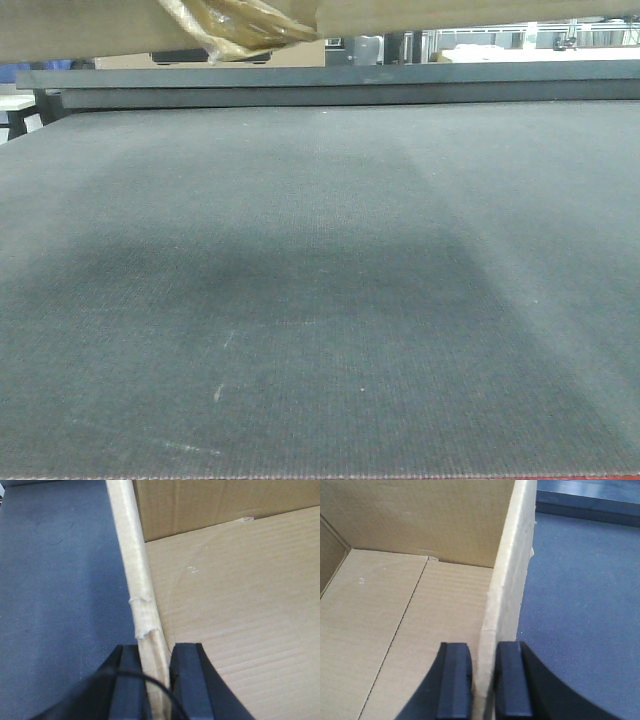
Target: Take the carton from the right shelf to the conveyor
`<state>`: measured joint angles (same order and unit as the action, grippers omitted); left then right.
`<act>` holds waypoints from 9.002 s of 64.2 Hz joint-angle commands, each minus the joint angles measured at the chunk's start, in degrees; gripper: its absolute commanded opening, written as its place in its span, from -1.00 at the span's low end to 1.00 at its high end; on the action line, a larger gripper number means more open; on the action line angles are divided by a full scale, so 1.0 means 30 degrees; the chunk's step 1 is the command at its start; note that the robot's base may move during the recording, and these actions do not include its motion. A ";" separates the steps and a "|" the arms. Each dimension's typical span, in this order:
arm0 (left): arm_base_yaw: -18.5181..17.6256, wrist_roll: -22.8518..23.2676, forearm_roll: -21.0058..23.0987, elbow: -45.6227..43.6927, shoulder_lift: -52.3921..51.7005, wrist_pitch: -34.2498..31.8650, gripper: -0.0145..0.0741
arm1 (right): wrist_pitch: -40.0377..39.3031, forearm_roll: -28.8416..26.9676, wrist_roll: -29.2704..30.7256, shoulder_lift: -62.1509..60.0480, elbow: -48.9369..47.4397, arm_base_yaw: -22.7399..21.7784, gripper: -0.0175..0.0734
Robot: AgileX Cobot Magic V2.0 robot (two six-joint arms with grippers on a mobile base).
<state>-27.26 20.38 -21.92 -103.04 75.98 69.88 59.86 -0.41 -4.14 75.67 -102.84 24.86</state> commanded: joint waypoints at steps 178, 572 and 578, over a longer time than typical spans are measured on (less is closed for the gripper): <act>0.2574 -0.0255 -0.0065 0.4587 0.3403 -0.5118 0.53 | -0.0449 0.1723 -0.0544 0.5080 0.2523 -0.0290 0.64; 1.0334 -0.5162 0.6233 3.4347 -2.5327 -2.2619 -0.64 | -1.9251 -0.1901 0.3377 -2.5223 3.4279 -0.7825 -0.78; 1.0334 -0.5162 0.6233 3.4347 -2.5327 -2.2619 -0.64 | -1.9251 -0.1901 0.3377 -2.5223 3.4279 -0.7825 -0.78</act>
<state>3.56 5.15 -3.49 0.09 0.30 3.19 3.22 -6.25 5.60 0.25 0.06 1.58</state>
